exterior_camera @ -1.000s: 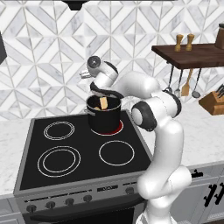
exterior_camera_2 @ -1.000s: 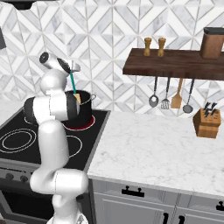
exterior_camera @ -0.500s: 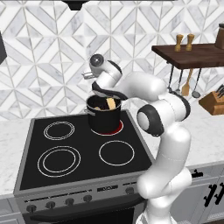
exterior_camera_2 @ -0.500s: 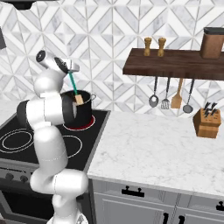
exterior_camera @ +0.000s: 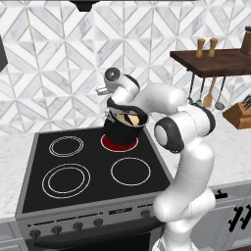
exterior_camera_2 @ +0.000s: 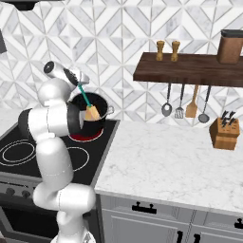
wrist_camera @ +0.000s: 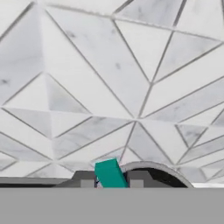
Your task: Put the squash and squash in the pot. Retrieve the spatula and lightly stir the vegetables in the pot.
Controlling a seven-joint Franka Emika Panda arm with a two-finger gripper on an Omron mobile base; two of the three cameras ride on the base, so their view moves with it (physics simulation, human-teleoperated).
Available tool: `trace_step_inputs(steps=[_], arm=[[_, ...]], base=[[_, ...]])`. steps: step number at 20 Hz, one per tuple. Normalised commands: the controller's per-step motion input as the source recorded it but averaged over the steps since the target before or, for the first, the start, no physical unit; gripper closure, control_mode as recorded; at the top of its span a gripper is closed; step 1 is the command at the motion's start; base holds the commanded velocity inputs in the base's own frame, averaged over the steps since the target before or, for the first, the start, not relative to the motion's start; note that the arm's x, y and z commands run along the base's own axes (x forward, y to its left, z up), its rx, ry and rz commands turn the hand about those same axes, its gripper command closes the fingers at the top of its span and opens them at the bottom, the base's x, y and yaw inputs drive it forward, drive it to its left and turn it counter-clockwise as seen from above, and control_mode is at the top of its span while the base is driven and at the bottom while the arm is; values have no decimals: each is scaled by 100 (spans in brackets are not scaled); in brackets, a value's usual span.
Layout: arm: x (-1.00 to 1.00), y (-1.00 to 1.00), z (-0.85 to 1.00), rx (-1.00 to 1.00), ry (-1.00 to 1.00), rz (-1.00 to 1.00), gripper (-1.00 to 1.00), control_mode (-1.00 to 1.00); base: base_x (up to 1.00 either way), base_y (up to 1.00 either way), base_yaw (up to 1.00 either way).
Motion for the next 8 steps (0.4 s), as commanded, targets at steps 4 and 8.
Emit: trace_step_inputs(steps=[4, 8], arm=[[2, 15, 13, 4, -4, 0, 100, -100], [12, 1, 26, 2, -9, 0, 100, -100]], base=[[0, 0, 0], [0, 0, 0]])
